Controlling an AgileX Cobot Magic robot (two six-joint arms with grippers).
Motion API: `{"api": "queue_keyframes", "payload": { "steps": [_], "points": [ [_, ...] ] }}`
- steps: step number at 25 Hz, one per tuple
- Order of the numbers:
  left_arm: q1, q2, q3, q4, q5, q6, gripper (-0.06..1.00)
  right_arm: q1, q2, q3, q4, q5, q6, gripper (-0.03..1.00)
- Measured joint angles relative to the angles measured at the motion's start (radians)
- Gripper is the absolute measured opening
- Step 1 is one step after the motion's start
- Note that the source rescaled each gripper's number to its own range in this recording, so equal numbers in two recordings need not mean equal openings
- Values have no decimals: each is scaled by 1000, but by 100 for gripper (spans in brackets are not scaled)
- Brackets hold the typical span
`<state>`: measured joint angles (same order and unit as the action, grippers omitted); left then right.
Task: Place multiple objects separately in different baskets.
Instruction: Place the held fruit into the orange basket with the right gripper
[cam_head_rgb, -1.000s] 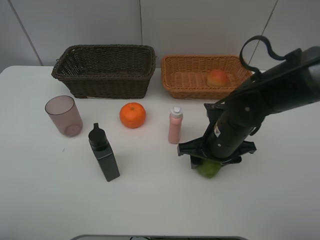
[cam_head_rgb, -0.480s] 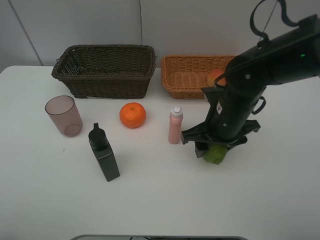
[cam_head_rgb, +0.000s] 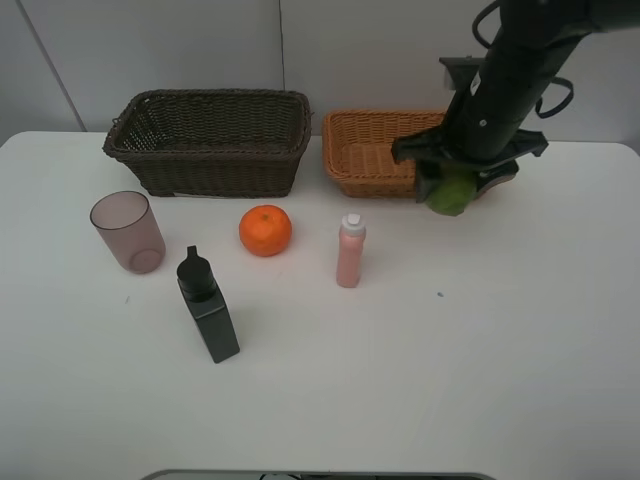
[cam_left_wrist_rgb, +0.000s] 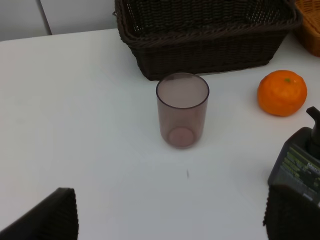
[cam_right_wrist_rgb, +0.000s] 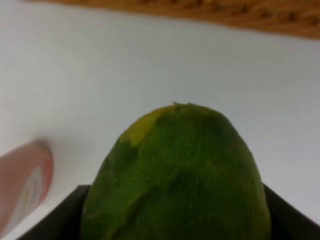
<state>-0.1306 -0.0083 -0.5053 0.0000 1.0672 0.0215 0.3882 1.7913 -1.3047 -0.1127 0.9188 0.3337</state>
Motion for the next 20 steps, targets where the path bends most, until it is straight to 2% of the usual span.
{"api": "queue_keyframes", "payload": {
  "steps": [5,13,20],
  "points": [
    [0,0,0,0,0,0,96,-46,98,-185,-9,79,-45,43],
    [0,0,0,0,0,0,96,-60,304,-522,-10,160,-62,43],
    [0,0,0,0,0,0,96,-60,463,-723,19,165,-62,43]
  ]
}}
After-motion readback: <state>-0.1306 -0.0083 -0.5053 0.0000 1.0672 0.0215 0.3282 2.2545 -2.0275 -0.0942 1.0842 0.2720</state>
